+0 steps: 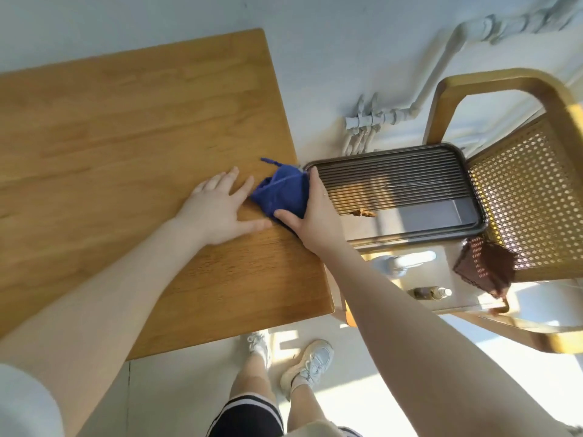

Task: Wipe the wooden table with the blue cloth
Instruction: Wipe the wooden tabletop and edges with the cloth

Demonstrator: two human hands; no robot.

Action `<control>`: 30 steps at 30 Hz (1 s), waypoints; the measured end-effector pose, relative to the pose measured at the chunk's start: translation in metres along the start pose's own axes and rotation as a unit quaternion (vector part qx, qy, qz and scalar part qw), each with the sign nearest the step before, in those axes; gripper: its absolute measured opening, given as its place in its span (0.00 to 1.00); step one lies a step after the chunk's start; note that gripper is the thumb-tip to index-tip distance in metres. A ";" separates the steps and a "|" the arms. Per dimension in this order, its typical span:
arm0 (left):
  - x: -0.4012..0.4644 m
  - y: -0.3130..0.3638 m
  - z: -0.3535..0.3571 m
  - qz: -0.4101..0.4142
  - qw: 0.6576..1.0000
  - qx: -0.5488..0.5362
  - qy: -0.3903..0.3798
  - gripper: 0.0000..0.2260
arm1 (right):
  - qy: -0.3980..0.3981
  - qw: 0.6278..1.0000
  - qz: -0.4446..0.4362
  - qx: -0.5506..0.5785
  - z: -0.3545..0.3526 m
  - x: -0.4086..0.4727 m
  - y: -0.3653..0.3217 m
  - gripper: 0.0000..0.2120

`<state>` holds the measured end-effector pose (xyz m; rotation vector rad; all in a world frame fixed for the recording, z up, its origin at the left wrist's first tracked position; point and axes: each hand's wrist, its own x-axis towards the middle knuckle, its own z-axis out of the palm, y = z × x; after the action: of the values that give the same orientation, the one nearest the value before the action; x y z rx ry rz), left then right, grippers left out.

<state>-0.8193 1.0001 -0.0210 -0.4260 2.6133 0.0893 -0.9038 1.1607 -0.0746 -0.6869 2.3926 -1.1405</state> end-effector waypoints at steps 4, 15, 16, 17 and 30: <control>0.000 -0.003 -0.003 0.022 0.999 0.041 0.011 0.52 | -0.050 0.998 -0.007 -0.049 -0.004 -0.036 0.014 0.42; 0.005 -0.006 0.004 0.007 0.999 -0.001 0.046 0.57 | -0.028 0.998 0.007 -0.062 0.001 0.054 -0.012 0.42; 0.006 -0.006 0.003 0.013 0.999 0.003 0.044 0.58 | -0.029 0.998 -0.001 -0.063 0.001 0.052 -0.011 0.41; 0.005 -0.005 0.002 0.018 0.999 0.007 0.039 0.58 | -0.033 0.997 -0.011 -0.064 0.001 0.045 -0.008 0.41; 0.043 -0.046 -0.043 0.147 0.989 -0.014 -0.004 0.38 | 0.011 1.000 -0.011 -0.019 0.006 0.139 -0.030 0.34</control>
<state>-0.8600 0.9383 -0.0027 -0.0459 2.6509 0.2253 -1.0042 1.0594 -0.0743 -0.7178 2.4367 -1.1176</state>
